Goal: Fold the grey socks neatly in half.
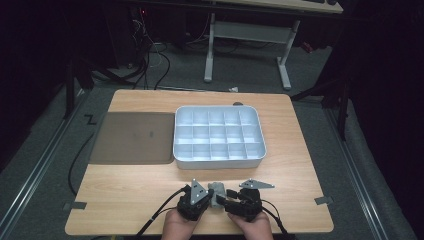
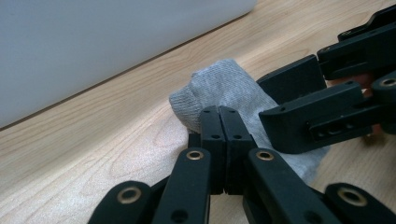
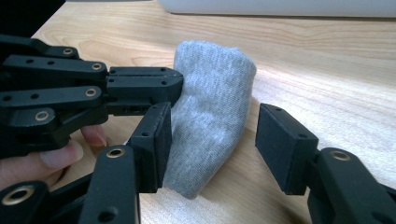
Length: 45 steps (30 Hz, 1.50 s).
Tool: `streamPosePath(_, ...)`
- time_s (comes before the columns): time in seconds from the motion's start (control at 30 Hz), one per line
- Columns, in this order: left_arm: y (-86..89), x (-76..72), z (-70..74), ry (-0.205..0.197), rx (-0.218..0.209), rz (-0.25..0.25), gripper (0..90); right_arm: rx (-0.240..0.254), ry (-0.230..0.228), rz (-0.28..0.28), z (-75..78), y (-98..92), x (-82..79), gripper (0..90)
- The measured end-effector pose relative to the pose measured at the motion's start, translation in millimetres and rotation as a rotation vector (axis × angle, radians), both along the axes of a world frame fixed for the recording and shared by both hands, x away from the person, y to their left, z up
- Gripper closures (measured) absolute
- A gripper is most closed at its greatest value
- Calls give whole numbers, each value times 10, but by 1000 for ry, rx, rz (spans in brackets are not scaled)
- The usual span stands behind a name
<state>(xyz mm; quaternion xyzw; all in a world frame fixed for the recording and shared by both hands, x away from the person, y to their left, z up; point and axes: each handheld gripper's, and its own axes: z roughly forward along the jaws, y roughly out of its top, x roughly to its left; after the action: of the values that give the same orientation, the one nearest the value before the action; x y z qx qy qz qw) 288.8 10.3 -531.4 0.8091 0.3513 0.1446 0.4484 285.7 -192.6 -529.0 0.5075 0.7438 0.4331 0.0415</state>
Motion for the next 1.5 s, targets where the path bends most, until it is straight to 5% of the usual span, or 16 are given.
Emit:
streamPosePath(0.7,149,-44,32,17,-23,-5,791,37,21,95,-49,49,12,627)
streamPosePath(1.17,554,-57,202,-56,13,25,653,23,15,124,-42,68,11,669)
streamPosePath(1.4,758,-57,93,-38,-35,71,640,5,-4,152,-25,92,4,729)
streamPosePath(1.5,770,-71,65,-49,-18,73,624,-7,-13,157,-15,103,-1,737)
